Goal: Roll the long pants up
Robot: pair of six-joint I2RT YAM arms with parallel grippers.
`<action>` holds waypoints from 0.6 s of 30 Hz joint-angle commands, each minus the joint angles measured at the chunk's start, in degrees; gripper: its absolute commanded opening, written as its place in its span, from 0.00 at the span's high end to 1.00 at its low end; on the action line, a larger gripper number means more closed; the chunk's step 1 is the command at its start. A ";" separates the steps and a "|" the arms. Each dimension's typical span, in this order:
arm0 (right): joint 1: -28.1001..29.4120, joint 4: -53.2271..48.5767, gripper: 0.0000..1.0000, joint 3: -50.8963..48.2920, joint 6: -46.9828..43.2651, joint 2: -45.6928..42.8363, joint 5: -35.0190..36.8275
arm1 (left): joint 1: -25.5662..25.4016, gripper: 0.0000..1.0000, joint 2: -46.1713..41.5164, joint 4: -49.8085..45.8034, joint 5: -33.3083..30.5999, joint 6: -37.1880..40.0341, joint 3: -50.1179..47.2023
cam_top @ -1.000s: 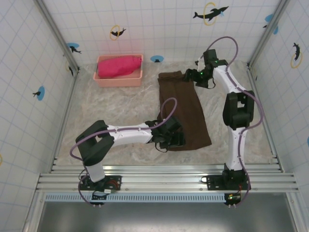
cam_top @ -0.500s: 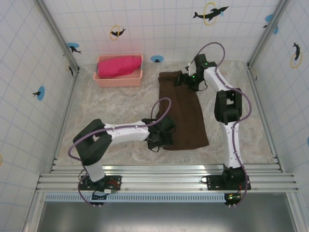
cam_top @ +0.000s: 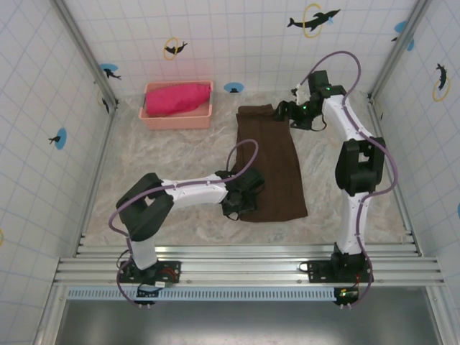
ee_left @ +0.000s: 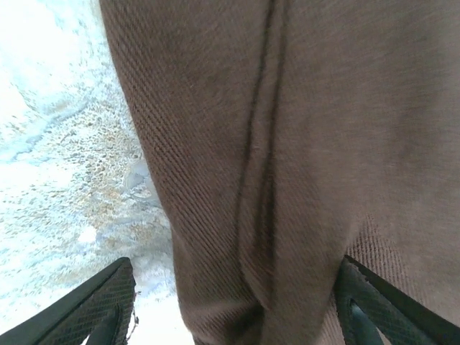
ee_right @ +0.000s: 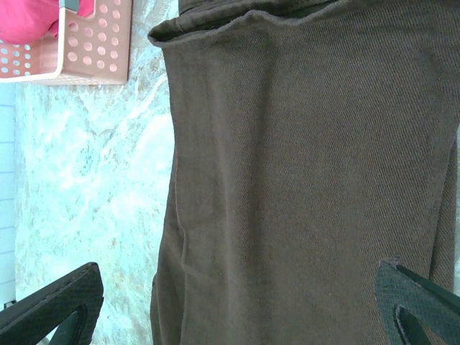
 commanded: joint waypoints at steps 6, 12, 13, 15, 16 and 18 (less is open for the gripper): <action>-0.26 -0.46 0.00 -4.29 -1.12 -5.22 1.11 | -0.90 1.00 5.48 -4.21 0.49 -5.40 -0.34; 0.28 -0.22 0.00 -6.10 -1.55 -6.43 0.95 | 1.70 1.00 5.04 -8.41 -4.88 -4.86 -0.39; 0.40 -0.23 0.00 -6.44 -1.70 -6.53 0.91 | 3.03 1.00 5.31 -9.64 -5.60 -3.60 0.61; 0.84 -0.19 0.00 -7.44 -2.02 -6.89 1.25 | 5.63 1.00 5.69 -12.09 -7.27 -0.78 2.82; 1.11 -0.20 0.00 -7.93 -2.18 -7.23 1.39 | 7.10 1.00 5.80 -13.23 -8.18 0.99 4.12; 1.41 -0.27 0.00 -8.88 -2.55 -7.68 1.61 | 9.98 1.00 6.17 -15.13 -9.67 4.13 6.81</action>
